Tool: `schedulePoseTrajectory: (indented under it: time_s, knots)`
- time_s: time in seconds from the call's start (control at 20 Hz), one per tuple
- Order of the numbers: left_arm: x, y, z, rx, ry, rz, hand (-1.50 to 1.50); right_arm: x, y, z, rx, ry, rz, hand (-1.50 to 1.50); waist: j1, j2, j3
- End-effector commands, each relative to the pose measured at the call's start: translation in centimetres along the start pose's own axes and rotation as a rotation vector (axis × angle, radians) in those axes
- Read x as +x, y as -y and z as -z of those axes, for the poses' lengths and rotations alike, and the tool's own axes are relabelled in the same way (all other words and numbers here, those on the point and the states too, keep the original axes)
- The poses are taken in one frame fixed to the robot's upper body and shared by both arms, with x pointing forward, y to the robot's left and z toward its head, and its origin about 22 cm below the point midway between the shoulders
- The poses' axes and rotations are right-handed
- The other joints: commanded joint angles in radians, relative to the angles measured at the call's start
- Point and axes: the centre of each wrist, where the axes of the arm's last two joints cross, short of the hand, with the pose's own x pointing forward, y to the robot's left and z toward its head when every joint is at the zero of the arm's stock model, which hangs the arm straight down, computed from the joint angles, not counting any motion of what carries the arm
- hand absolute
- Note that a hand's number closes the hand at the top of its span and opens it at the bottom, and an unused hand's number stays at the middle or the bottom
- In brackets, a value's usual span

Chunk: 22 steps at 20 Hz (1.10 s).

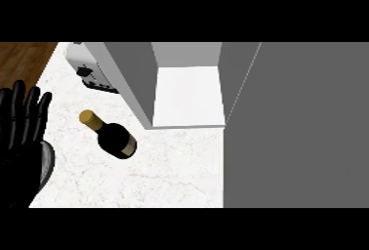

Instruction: Pick up the wine, place it into the cabinet and close the cabinet

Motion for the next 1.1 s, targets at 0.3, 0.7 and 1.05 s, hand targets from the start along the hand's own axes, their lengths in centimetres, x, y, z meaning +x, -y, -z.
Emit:
schedulePoseTrajectory:
  time_s: [0.3, 0.7, 1.05]
  knots:
    - [-1.4, 3.3, 2.8, 0.168, -0.133, -0.018, -1.50, 2.5, -1.6, -2.6, 0.141, -0.087, 0.163, -1.50, -0.001, 0.007, -0.011]
    - [4.4, 5.9, 6.4, 0.193, -0.129, -0.037, -1.50, 7.1, -2.5, -4.5, 0.130, -0.119, 0.166, -1.50, 0.019, 0.006, -0.010]
    - [6.5, 7.2, 5.3, 0.228, -0.153, -0.045, -1.50, 10.3, -3.7, -4.8, 0.159, -0.137, 0.161, -1.50, 0.021, 0.006, -0.010]
